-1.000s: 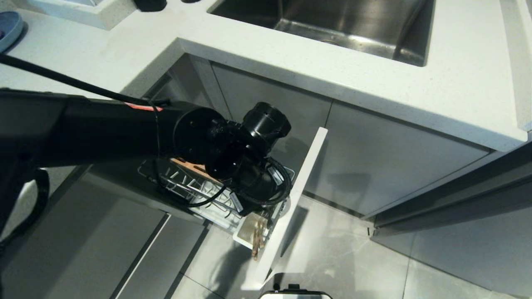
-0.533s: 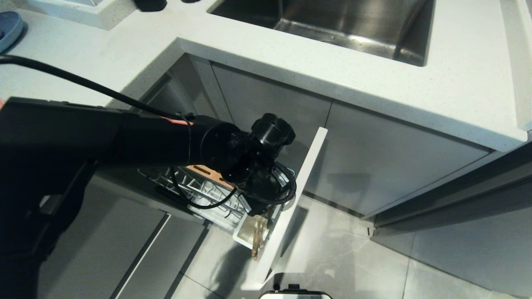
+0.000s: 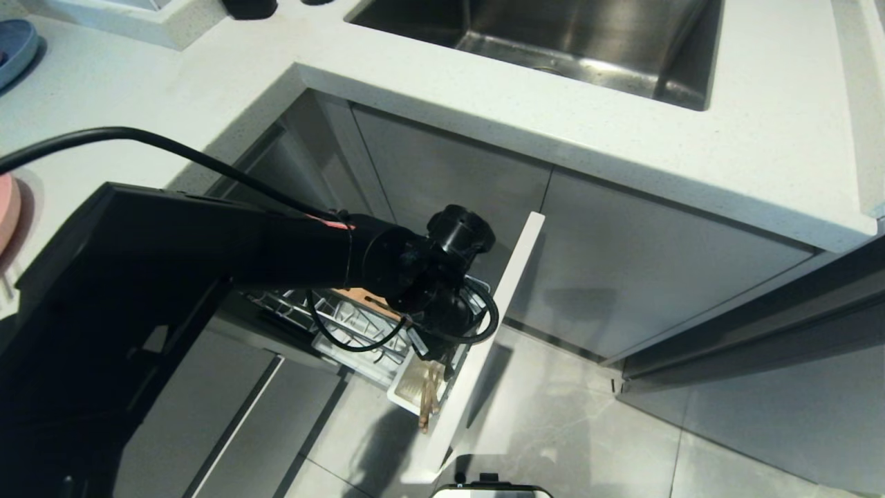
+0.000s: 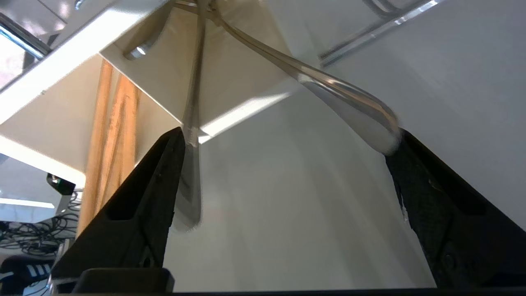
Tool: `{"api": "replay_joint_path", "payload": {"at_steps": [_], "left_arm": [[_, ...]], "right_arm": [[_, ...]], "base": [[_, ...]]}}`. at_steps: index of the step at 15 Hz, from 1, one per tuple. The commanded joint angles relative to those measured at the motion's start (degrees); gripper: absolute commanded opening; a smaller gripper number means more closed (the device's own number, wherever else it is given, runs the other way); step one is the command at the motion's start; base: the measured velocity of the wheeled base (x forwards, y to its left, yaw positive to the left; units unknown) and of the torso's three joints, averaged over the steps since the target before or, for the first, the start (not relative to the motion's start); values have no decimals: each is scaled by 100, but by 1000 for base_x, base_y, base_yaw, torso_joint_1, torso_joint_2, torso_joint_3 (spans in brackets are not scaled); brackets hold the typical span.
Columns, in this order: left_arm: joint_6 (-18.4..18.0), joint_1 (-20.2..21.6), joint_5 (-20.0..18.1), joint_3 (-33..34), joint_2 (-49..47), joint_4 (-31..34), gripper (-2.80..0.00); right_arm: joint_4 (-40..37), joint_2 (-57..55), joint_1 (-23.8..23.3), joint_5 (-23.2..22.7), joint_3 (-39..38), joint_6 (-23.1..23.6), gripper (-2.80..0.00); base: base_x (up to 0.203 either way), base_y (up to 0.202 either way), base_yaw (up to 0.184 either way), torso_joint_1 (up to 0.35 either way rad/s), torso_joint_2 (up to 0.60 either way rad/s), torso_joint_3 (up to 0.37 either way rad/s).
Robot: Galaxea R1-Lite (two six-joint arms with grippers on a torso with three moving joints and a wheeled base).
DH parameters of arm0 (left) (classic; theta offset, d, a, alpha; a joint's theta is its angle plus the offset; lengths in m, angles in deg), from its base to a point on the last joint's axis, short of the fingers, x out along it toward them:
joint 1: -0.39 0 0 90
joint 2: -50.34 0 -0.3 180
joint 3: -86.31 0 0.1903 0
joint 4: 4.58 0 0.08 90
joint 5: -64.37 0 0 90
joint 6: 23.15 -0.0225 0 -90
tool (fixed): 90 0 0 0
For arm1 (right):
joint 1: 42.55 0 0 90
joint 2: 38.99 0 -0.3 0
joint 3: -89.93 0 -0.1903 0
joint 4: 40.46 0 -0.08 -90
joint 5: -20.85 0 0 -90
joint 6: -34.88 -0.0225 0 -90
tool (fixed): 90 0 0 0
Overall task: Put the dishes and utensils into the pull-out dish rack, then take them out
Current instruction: Take the spoon out of the cupboard
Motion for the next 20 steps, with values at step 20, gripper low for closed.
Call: {"api": "replay_joint_path", "payload": {"at_steps": [20], "left_arm": [[23,110,10,9,-95,-278,0]], "right_arm": [[0,-2,5,-1,-9,0,-280]], "base": [[0,0,0,0,0,0]]}}
